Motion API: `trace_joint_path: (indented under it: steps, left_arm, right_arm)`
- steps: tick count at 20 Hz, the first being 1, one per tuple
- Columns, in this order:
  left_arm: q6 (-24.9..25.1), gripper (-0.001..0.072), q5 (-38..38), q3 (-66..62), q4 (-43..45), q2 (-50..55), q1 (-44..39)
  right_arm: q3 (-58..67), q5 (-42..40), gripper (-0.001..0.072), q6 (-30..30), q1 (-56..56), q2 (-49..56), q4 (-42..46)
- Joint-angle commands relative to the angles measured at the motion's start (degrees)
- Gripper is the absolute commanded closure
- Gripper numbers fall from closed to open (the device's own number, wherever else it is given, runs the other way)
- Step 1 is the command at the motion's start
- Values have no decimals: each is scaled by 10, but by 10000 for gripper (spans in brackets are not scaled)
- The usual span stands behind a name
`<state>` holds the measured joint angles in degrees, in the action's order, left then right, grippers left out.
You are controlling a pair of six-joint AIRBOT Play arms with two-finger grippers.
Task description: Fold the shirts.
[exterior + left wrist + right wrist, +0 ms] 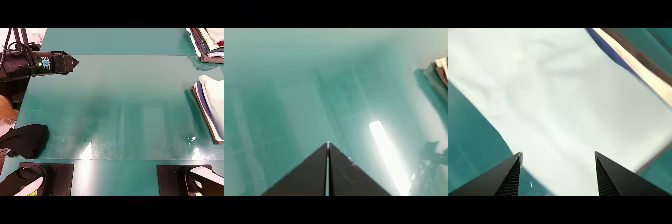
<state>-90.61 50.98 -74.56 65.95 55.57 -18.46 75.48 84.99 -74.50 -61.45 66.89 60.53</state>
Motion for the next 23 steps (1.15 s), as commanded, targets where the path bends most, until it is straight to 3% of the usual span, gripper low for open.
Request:
trace_joint_path:
  steps: [1, 5, 11, 12, 14, 15, 23]
  left_arm:
    - [7, 681, 1, 0, 0, 0, 0]
    - [6, 681, 0, 0, 0, 0, 0]
    - [6, 681, -17, 0, -2, 0, 0]
    - [6, 681, -20, 0, -2, 0, 0]
    - [6, 681, -21, 0, -2, 0, 0]
    - [6, 681, -21, 0, -2, 0, 0]
    - [6, 681, -21, 0, -2, 0, 0]
  right_arm:
    - [-59, -20, 174, 0, -65, -39, -73]
    - [-48, -63, 174, 0, 28, -55, -190]
    - [20, -99, 181, 0, 323, -54, -184]
    - [30, -108, 239, 0, 362, -54, -184]
    - [49, -121, 567, 0, 427, -54, -183]
    - [57, -121, 675, 0, 454, -54, -183]
    - [77, -114, 695, 6, 502, -54, -184]
